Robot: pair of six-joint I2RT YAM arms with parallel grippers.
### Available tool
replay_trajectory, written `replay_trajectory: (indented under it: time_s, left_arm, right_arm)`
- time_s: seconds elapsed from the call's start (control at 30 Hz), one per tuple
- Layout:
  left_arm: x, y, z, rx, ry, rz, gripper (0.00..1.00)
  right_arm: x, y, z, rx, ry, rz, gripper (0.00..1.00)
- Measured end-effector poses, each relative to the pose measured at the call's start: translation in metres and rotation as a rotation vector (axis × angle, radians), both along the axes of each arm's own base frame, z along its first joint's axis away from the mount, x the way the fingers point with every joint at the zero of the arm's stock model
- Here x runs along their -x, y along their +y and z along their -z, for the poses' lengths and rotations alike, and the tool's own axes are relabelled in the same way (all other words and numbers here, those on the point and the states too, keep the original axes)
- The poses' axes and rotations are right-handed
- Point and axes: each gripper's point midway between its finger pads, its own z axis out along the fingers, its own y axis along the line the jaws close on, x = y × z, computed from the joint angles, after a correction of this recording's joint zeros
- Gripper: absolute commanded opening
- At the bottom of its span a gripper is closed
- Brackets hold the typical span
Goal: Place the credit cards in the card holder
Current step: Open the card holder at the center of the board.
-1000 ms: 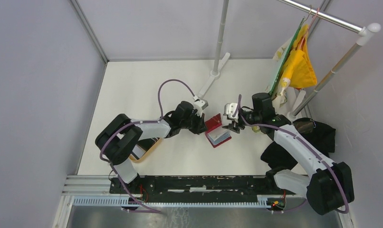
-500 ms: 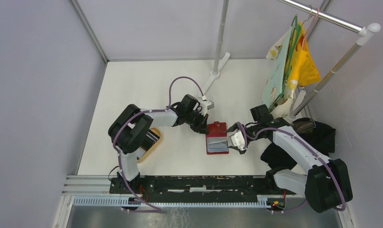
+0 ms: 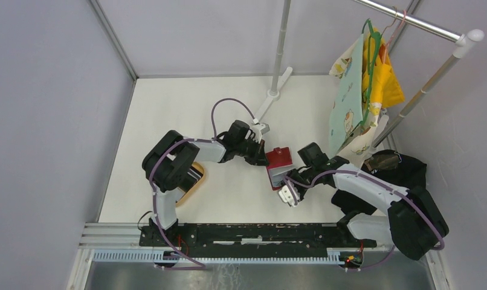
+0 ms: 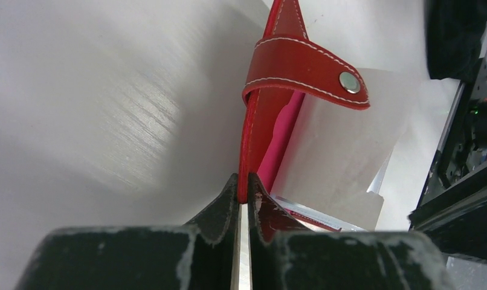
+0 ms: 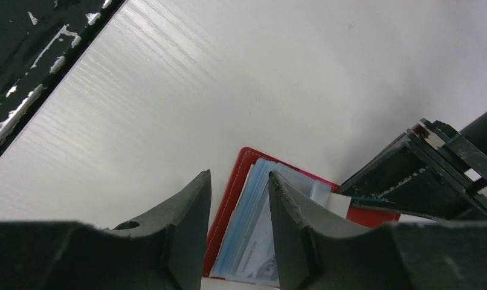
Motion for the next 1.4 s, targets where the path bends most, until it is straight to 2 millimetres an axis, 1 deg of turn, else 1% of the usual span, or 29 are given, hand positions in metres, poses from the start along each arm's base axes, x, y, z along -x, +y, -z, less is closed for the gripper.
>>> replay_trajectory:
  time_s: [0.1, 0.13, 0.3, 0.47, 0.67, 0.87, 1.13, 1.4]
  left_arm:
    - [0.000, -0.001, 0.000, 0.022, 0.000, -0.017, 0.10]
    - [0.000, -0.001, 0.000, 0.026, -0.002, -0.018, 0.10]
    - [0.000, -0.002, 0.000, 0.034, 0.002, -0.025, 0.10]
    - [0.001, -0.002, 0.000, 0.030, 0.007, -0.023, 0.09]
    - [0.002, -0.001, 0.000, 0.022, 0.019, -0.022, 0.09]
    - [0.003, -0.001, 0.000, 0.013, 0.031, -0.019, 0.09]
    - [0.005, -0.003, -0.001, 0.005, 0.040, 0.010, 0.07]
    - [0.008, -0.005, -0.001, 0.003, 0.053, 0.020, 0.07]
  right_arm:
    - [-0.003, 0.004, 0.011, 0.056, -0.006, 0.018, 0.45]
    - [-0.007, 0.003, 0.013, 0.073, -0.011, 0.038, 0.46]
    - [-0.029, 0.002, 0.015, 0.097, -0.056, 0.144, 0.48]
    - [-0.043, -0.002, 0.018, 0.115, -0.080, 0.227, 0.50]
    - [-0.049, -0.006, 0.028, 0.153, -0.065, 0.272, 0.54]
    - [-0.054, -0.010, 0.034, 0.179, -0.057, 0.320, 0.53]
    - [-0.058, -0.012, 0.034, 0.182, -0.065, 0.354, 0.52]
    - [-0.059, -0.012, 0.030, 0.172, -0.080, 0.360, 0.55]
